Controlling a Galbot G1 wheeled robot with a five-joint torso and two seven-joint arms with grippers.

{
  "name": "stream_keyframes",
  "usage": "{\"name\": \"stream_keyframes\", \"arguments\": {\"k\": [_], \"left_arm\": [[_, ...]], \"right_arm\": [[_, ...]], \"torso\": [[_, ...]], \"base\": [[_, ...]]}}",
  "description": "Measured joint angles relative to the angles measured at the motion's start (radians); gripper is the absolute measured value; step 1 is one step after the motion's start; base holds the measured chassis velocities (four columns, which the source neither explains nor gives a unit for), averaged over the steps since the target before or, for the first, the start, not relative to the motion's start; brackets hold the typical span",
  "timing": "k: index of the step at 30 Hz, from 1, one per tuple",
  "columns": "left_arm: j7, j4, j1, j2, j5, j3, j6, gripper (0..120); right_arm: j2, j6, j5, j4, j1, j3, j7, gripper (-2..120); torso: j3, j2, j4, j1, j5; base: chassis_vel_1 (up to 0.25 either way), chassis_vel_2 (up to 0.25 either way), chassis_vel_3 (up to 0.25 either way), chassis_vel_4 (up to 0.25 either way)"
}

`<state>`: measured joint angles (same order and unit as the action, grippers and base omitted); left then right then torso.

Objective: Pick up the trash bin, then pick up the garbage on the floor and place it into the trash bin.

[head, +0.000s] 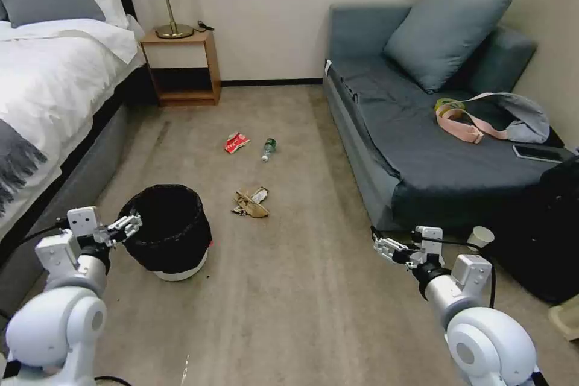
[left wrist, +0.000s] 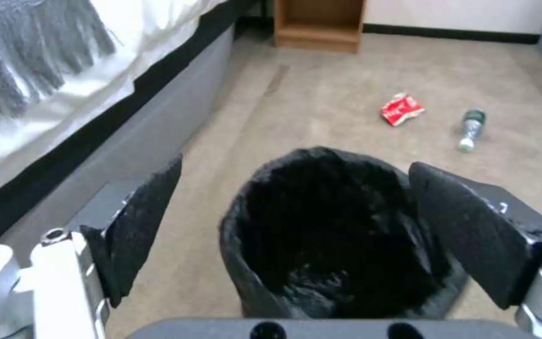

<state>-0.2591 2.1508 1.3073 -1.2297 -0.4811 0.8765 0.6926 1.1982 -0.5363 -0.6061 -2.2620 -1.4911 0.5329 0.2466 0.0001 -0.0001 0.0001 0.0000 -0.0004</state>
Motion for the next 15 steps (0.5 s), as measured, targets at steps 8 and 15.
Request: {"name": "stream_keyframes", "arguments": {"k": [8, 15], "left_arm": [[-0.056, -0.197, -0.139, 0.157, -0.176, 0.006, 0.047, 95], [-0.054, -0.395, -0.239, 0.188, -0.162, -0.046, 0.047, 94]], "right_arm": [[0.025, 0.019, 0.037, 0.03, 0.003, -0.021, -0.014, 100], [0.043, 0.029, 0.053, 0.045, 0.001, -0.029, -0.018, 100]], "torso": [[0.0, 0.0, 0.0, 0.0, 0.0004], [0.0, 0.0, 0.0, 0.0, 0.0001]], "base": [[0.0, 0.0, 0.0, 0.0], [0.0, 0.0, 0.0, 0.0]]}}
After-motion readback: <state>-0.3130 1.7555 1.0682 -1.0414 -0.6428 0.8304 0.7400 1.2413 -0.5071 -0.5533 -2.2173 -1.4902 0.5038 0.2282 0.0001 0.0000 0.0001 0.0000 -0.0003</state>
